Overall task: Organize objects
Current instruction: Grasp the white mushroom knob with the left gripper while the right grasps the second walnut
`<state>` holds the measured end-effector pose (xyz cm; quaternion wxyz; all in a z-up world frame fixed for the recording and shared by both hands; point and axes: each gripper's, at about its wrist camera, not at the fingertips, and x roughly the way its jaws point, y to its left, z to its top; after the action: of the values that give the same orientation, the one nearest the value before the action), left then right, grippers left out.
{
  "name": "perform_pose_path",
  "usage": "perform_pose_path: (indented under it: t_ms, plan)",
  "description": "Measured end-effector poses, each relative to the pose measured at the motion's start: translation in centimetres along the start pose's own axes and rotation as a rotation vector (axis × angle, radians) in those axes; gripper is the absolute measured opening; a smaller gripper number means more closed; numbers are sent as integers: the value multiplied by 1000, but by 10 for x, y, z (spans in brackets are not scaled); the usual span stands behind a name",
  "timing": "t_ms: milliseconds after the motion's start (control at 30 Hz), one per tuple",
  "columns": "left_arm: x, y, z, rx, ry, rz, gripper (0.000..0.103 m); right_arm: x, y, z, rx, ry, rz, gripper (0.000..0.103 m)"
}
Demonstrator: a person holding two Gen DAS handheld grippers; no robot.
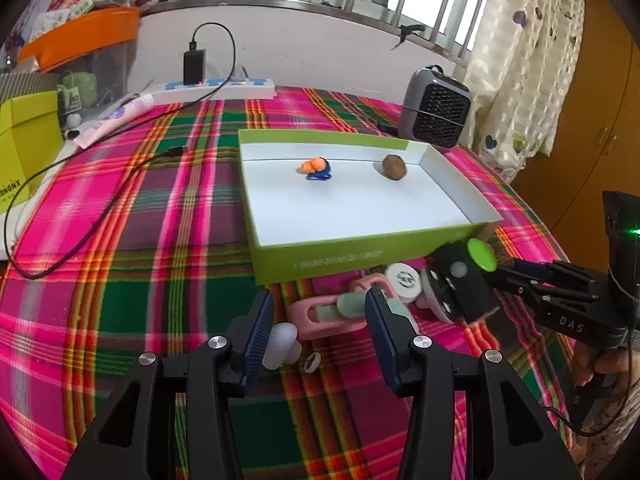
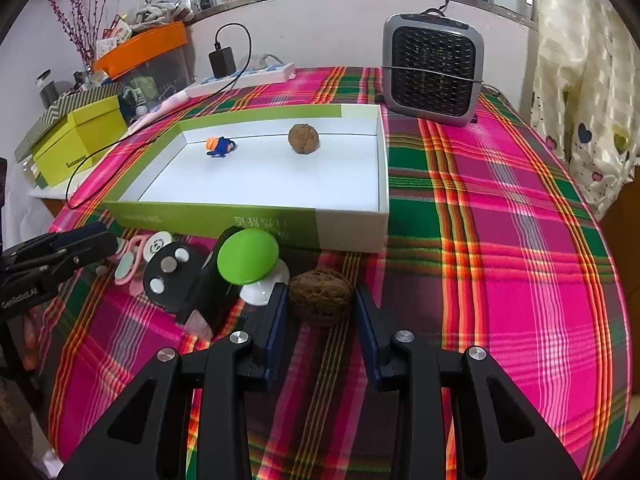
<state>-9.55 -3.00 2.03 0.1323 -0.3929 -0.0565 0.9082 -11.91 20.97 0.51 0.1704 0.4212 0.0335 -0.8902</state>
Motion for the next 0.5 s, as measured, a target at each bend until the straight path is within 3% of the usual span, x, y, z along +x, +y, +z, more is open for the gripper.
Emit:
perform_pose_path:
  t_ms: [267,500]
  plan:
    - [-12,-6,-11,5,7,-41,45,-3,1,-6,5,5,5,34]
    - [-26,2,-15,15,-16,10,45,-10,1,-12,18,-9,7,34]
